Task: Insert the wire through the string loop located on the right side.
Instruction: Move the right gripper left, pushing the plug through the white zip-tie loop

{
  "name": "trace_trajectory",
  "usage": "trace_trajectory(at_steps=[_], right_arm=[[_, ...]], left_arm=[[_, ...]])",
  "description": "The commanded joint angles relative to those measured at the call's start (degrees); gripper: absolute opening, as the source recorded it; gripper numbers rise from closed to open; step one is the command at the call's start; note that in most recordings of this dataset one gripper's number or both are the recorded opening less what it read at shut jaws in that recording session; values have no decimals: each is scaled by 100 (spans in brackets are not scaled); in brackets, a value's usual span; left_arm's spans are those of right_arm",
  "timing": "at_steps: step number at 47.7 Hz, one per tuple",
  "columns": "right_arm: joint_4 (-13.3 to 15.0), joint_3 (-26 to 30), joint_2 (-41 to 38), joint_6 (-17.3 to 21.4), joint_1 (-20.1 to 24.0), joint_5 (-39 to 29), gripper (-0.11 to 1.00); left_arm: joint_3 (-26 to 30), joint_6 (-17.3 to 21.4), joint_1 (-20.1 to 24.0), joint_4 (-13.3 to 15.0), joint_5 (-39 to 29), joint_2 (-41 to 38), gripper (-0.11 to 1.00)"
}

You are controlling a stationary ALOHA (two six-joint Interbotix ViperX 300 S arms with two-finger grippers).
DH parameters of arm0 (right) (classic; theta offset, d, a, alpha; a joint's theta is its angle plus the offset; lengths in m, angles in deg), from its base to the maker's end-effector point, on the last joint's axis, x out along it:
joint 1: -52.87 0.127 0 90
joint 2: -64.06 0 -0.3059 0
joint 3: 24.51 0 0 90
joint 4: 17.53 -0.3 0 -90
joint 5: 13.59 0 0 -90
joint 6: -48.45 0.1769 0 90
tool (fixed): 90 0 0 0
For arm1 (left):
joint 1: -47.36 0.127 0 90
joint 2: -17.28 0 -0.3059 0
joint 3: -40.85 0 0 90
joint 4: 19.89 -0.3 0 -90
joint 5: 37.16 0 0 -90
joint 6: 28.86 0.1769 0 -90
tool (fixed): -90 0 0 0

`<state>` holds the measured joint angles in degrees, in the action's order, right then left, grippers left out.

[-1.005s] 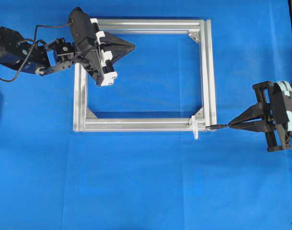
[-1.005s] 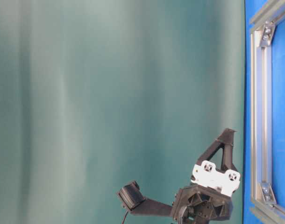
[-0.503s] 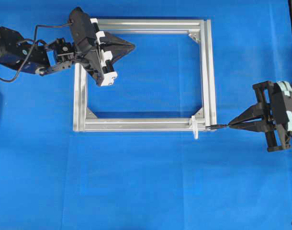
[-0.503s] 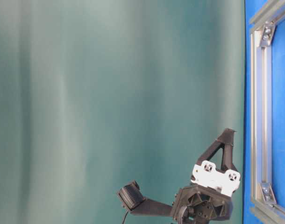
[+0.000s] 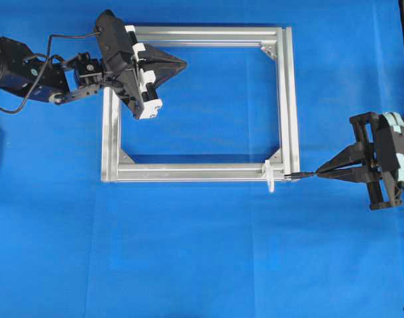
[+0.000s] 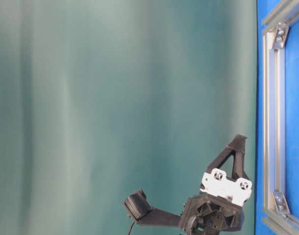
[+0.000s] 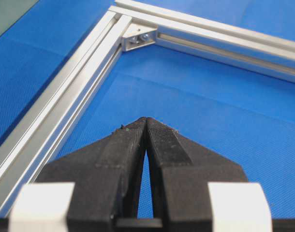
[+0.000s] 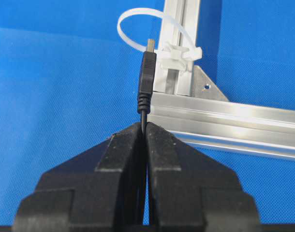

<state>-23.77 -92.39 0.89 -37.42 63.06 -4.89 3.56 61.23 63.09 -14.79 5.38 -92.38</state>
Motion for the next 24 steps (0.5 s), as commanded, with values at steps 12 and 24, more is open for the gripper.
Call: trace_trajectory(at_steps=[12, 24], right_arm=[[-18, 62, -9, -9, -18, 62, -4], [-18, 70, -88, 0, -18, 114, -4]], left_arm=[[79, -9, 0, -18, 26, 193, 0], [88, -9, 0, -18, 26, 193, 0]])
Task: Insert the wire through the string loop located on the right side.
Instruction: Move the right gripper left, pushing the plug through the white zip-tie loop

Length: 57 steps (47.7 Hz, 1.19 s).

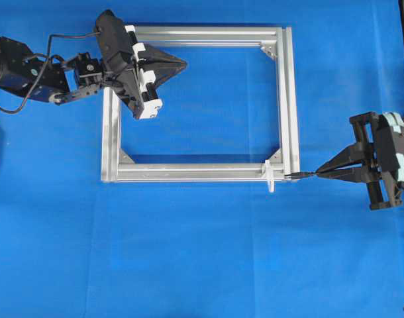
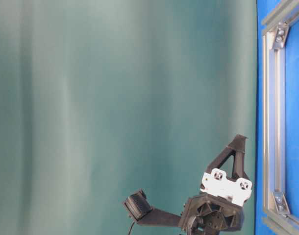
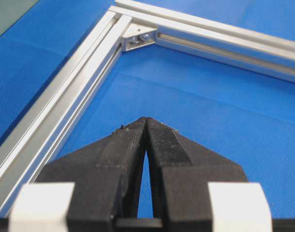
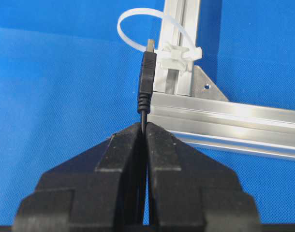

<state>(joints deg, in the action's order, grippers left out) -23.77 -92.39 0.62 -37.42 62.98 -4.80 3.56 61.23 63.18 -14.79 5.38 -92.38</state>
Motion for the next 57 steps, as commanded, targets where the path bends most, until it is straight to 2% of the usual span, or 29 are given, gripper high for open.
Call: trace_trajectory(at_steps=[1, 19, 32, 47, 57], right_arm=[[-18, 70, -88, 0, -9, 123, -4], [-18, 237, -1046, 0, -9, 1063, -4], [-18, 650, -1925, -9, -9, 1705, -4], [-18, 1257, -2646, -35, -35, 1802, -4], [-18, 1310, -2716, -35, -62, 1793, -4]], left_arm=[[88, -9, -9, -18, 26, 193, 0], [88, -9, -9, -18, 26, 193, 0], [79, -9, -18, -18, 26, 193, 0], [62, -9, -9, -18, 26, 193, 0], [44, -9, -18, -18, 26, 202, 0]])
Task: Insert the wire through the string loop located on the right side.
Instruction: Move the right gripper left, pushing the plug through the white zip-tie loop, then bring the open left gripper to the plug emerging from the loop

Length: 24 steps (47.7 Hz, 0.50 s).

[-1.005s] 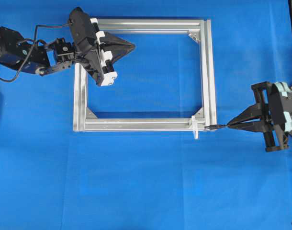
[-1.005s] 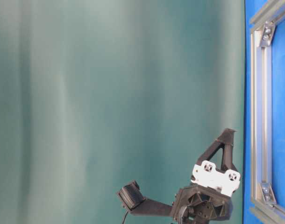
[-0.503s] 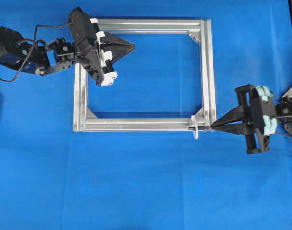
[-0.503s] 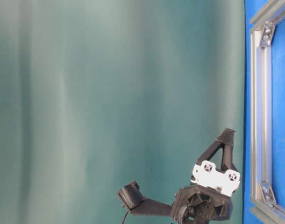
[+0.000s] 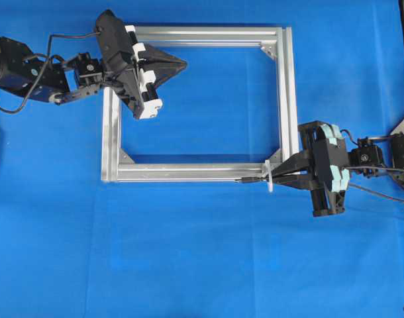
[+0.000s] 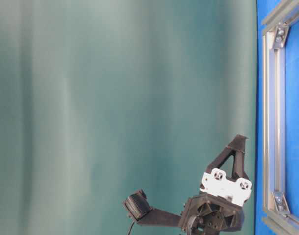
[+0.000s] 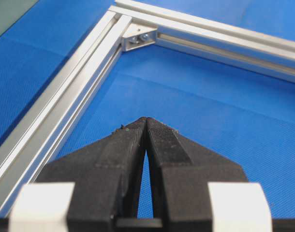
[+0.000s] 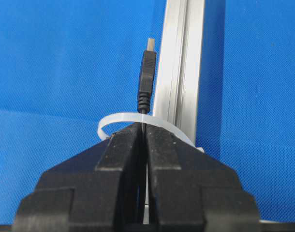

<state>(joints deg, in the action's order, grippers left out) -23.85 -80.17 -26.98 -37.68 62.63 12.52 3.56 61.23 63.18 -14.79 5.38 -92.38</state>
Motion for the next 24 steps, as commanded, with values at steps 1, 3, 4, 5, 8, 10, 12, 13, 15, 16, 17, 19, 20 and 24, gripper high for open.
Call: trace_trajectory(at_steps=[1, 3, 4, 5, 8, 10, 12, 13, 15, 16, 17, 19, 20, 24], right_arm=[[-9, 88, 44, -9, -26, 53, -4], [-9, 97, 44, -9, -18, 53, -4], [-9, 97, 44, -9, -26, 53, -4], [-18, 88, 44, -9, -26, 53, -4], [-9, 97, 44, -9, -18, 53, -4], [-9, 97, 44, -9, -26, 53, -4], [-9, 97, 44, -9, -26, 53, -4], [-9, 97, 44, -9, -26, 53, -4], [-9, 88, 44, -9, -26, 53, -4], [-9, 97, 44, -9, -26, 53, -4], [-18, 88, 44, -9, -26, 53, -4], [-9, 97, 44, -9, -26, 53, -4], [-9, 97, 44, -9, -18, 53, -4], [-9, 97, 44, -9, -26, 53, -4]], left_arm=[[44, -9, -18, -18, 26, 202, 0], [44, -9, -35, -18, 26, 202, 0], [44, -18, -44, -18, 26, 202, 0], [44, -9, -53, -26, 26, 202, 0], [53, -9, -97, -18, 26, 202, 0], [53, -18, -141, -18, 26, 202, 0], [44, -18, -185, -18, 26, 202, 0], [44, -18, -220, -18, 26, 202, 0], [44, -26, -281, -18, 26, 202, 0], [44, -44, -316, -18, 26, 202, 0], [44, -53, -352, -18, 26, 202, 0], [44, -79, -457, -18, 26, 202, 0], [35, -88, -501, -18, 26, 202, 0], [18, -123, -703, -18, 18, 202, 0]])
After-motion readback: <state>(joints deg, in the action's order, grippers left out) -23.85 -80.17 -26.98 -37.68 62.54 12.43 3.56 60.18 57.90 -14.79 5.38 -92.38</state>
